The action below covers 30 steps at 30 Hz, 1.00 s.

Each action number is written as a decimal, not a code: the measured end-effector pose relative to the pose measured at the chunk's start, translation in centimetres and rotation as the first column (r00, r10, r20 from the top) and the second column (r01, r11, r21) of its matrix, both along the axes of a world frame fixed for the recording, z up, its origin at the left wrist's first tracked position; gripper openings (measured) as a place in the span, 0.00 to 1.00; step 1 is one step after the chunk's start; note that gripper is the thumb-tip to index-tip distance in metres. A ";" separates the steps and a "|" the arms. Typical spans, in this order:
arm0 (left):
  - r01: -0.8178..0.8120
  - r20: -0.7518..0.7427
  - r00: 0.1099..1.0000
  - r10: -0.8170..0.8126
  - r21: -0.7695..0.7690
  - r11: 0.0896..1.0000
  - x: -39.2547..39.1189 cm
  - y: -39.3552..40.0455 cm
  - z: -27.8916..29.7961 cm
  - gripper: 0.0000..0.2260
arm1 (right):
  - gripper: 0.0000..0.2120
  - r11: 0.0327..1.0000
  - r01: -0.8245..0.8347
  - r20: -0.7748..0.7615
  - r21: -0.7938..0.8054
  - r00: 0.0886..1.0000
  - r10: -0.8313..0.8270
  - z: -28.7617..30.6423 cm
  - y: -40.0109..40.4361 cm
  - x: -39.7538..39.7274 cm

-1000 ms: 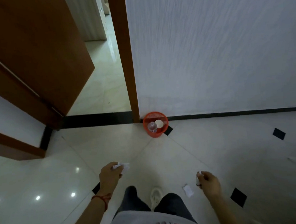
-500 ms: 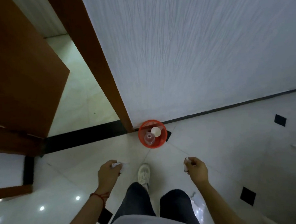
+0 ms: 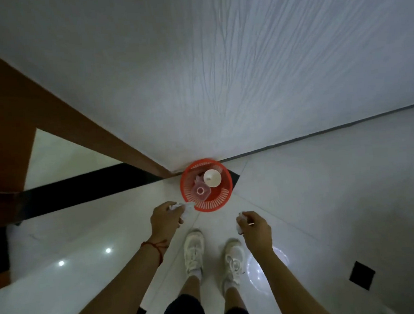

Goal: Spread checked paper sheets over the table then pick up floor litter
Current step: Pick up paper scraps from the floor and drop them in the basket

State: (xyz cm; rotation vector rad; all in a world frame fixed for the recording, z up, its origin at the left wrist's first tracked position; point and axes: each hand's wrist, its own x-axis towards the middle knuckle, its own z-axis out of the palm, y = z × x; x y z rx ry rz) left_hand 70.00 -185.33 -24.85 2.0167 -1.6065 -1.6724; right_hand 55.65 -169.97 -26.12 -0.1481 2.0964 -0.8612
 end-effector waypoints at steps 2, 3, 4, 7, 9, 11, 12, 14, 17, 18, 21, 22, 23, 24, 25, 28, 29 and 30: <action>-0.040 0.008 0.999 0.040 0.018 0.999 -1.2 -0.7 -4.3 0.08 | 0.07 1.000 -0.026 -0.002 -0.001 1.000 0.026 -3.8 -1.6 -0.4; -0.060 0.018 0.998 0.060 0.031 0.998 -1.6 -1.0 -6.4 0.08 | 0.08 1.000 -0.031 -0.003 0.005 1.000 0.031 -5.8 -2.3 -0.7; -0.080 0.029 0.996 0.079 0.044 0.996 -2.0 -1.3 -8.5 0.08 | 0.09 0.999 -0.034 -0.005 0.014 0.999 0.034 -7.7 -3.0 -0.9; -0.103 0.051 0.994 0.101 0.051 0.993 -3.0 -2.5 -14.6 0.11 | 0.10 0.998 -0.052 -0.023 0.031 0.998 0.052 -13.2 -5.0 -1.0; -0.102 0.044 0.994 0.100 0.050 0.994 -3.9 -3.3 -17.2 0.12 | 0.10 0.997 -0.073 -0.028 0.037 0.997 0.074 -15.8 -6.2 -1.3; -0.095 0.032 0.995 0.094 0.040 0.995 -4.7 -4.1 -20.3 0.10 | 0.12 0.994 -0.103 -0.008 0.043 0.995 0.104 -18.9 -7.4 -1.3; -0.101 0.024 0.995 0.100 0.040 0.994 -5.0 -4.3 -21.7 0.09 | 0.13 0.993 -0.112 0.003 0.045 0.994 0.112 -20.3 -7.9 -1.4; -0.138 -0.007 0.990 0.139 0.069 0.988 -5.4 -4.5 -24.0 0.06 | 0.14 0.993 -0.107 0.016 0.047 0.994 0.106 -22.5 -8.5 -1.5; -0.199 -0.064 0.975 0.213 0.171 0.965 -6.0 -4.4 -25.5 0.04 | 0.14 0.986 -0.153 0.022 0.063 0.988 0.152 -24.3 -8.3 -1.7; -0.204 -0.076 0.972 0.223 0.204 0.957 -6.2 -4.2 -25.6 0.05 | 0.14 0.987 -0.151 0.028 0.062 0.988 0.149 -24.4 -7.9 -1.8; -0.193 0.010 0.981 0.196 0.231 0.954 -4.7 -2.9 -25.6 0.03 | 0.15 0.998 -0.020 0.118 0.067 0.993 0.012 -23.5 -6.3 -1.6; -0.197 0.049 0.980 0.191 0.262 0.945 -4.0 -2.3 -25.3 0.05 | 0.16 0.996 0.030 0.143 0.079 0.989 -0.041 -22.9 -5.6 -1.6; -0.144 0.074 0.989 0.129 0.257 0.955 -3.5 -1.7 -24.6 0.07 | 0.17 0.993 0.073 0.167 0.091 0.982 -0.087 -22.1 -4.8 -1.5; -0.010 0.068 0.998 -0.003 0.194 0.981 -3.3 -1.3 -23.6 0.08 | 0.18 0.989 0.111 0.187 0.102 0.974 -0.128 -21.3 -3.9 -1.5; 0.147 0.069 0.985 -0.156 0.116 0.982 -3.4 -0.8 -22.3 0.07 | 0.18 0.983 0.145 0.203 0.110 0.965 -0.165 -20.4 -2.8 -1.5; 0.415 0.091 0.905 -0.415 0.011 0.910 -3.2 1.5 -18.1 0.12 | 0.17 0.963 0.243 0.227 0.112 0.938 -0.263 -17.3 1.1 -1.8; 0.464 0.113 0.880 -0.462 0.005 0.886 -2.7 2.2 -16.9 0.13 | 0.16 0.957 0.267 0.226 0.112 0.931 -0.286 -16.2 2.4 -1.9; 0.499 0.126 0.859 -0.496 0.009 0.866 -2.5 2.8 -15.7 0.14 | 0.16 0.953 0.280 0.218 0.113 0.929 -0.299 -15.1 3.7 -2.0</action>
